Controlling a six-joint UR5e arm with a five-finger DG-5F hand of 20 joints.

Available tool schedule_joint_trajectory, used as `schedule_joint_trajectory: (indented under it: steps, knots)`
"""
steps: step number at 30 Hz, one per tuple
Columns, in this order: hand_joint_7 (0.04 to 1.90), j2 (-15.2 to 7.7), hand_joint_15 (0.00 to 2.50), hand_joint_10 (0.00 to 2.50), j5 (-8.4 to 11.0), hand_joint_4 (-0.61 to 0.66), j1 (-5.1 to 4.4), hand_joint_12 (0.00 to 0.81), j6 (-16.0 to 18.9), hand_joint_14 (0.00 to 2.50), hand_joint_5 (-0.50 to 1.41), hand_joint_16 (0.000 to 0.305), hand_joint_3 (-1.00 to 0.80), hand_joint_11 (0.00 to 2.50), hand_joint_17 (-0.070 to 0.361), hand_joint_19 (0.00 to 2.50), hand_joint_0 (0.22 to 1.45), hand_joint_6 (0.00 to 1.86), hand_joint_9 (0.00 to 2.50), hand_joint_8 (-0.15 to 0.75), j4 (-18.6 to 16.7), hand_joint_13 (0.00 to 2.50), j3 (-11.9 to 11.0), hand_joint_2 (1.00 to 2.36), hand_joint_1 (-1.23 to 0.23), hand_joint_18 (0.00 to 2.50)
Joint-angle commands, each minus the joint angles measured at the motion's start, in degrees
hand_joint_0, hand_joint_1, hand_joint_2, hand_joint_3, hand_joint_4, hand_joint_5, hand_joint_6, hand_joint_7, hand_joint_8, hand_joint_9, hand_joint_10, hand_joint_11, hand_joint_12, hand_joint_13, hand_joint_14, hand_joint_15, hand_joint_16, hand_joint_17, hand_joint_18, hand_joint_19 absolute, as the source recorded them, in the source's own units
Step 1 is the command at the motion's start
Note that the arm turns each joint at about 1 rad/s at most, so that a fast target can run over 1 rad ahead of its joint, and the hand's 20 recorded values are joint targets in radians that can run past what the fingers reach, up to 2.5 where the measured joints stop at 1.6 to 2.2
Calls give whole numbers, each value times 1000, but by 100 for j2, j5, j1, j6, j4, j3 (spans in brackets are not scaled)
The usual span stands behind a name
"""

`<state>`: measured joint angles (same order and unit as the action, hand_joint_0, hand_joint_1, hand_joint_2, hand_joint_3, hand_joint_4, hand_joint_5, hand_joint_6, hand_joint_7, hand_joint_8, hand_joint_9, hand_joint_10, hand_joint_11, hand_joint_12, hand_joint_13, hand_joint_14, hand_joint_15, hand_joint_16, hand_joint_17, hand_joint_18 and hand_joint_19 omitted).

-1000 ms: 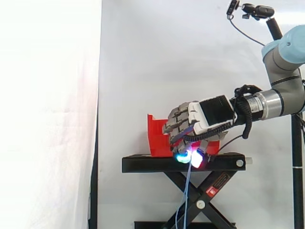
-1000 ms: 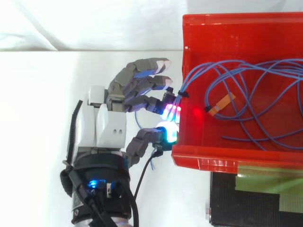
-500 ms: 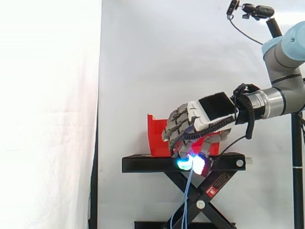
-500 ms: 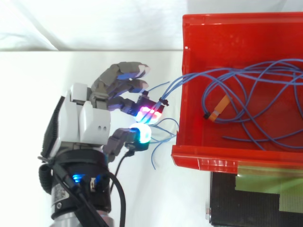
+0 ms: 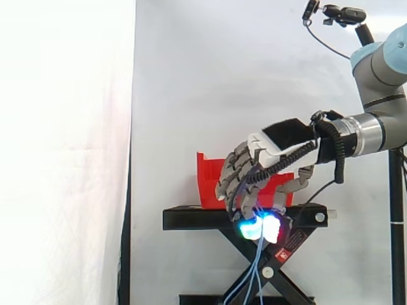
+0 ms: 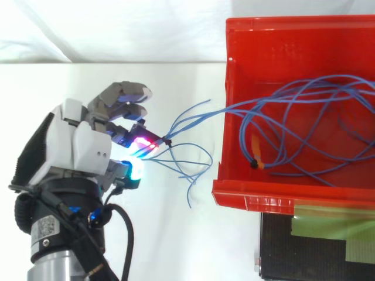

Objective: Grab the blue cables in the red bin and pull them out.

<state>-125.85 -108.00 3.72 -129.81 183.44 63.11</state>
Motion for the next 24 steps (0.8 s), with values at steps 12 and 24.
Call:
schedule_joint_trajectory:
  steps: [12, 24]
  knots:
    - [646, -1, 478, 24, 218, 58, -152, 289, 4214, 20, 1042, 38, -1000, 555, 85, 635, 894, 634, 948, 222, 16, 787, -536, 1000, -827, 657]
    - [646, 34, 474, 22, 2389, 51, -442, 288, 10357, 19, 1041, 38, -1000, 559, 85, 636, 894, 634, 948, 221, 95, 790, -589, 1000, -826, 658]
